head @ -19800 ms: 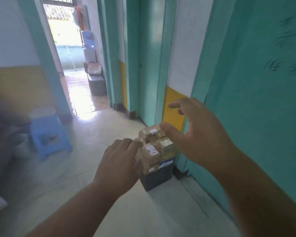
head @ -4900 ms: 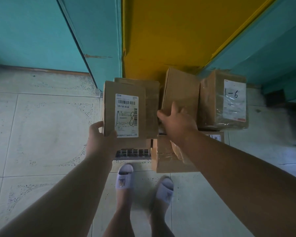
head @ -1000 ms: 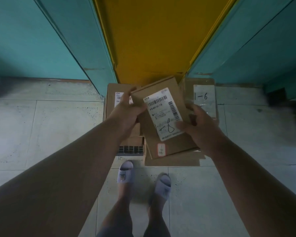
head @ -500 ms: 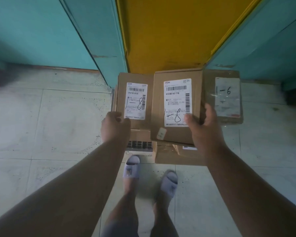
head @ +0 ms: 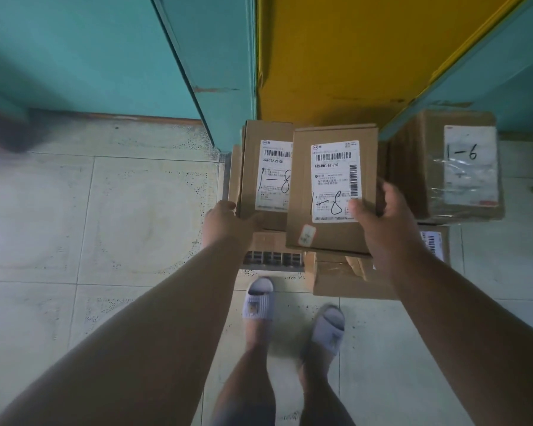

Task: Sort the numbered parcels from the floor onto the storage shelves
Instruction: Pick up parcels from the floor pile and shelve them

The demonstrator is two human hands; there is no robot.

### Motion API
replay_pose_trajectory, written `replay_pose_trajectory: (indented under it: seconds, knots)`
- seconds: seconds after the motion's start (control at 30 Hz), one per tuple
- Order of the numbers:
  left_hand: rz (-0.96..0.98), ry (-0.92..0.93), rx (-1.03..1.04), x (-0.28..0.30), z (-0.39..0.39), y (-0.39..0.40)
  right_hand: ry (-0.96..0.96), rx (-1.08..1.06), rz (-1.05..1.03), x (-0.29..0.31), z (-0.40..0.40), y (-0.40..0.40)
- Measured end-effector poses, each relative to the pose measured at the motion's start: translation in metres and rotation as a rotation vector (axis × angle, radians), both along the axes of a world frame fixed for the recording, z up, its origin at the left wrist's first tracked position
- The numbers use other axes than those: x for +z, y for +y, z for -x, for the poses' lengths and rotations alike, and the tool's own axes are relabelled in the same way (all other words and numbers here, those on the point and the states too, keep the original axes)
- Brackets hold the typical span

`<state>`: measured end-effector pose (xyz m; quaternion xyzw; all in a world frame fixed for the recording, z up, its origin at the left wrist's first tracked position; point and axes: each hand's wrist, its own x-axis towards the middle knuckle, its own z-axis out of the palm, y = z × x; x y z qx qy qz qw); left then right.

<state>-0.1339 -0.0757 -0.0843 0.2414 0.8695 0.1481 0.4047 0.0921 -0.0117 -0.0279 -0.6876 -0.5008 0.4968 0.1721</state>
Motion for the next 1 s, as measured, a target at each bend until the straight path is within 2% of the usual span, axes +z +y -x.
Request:
replay_pose_trajectory:
  seconds: [0.47, 0.63, 0.83, 1.0]
  knots:
    - [-0.052, 0.055, -0.092, 0.008, 0.001, -0.007, 0.067, -0.059, 0.072, -0.013, -0.003, -0.002]
    - [-0.118, -0.096, 0.025, 0.006, -0.010, -0.005, 0.091, -0.069, 0.157, -0.024, 0.003, -0.003]
    - [-0.092, -0.358, 0.255, 0.007, -0.013, 0.006, 0.047, -0.035, 0.155, -0.028, 0.009, 0.001]
    - [-0.108, -0.560, 0.381, 0.009, -0.008, 0.004, 0.144, -0.057, 0.211, -0.022, 0.011, 0.002]
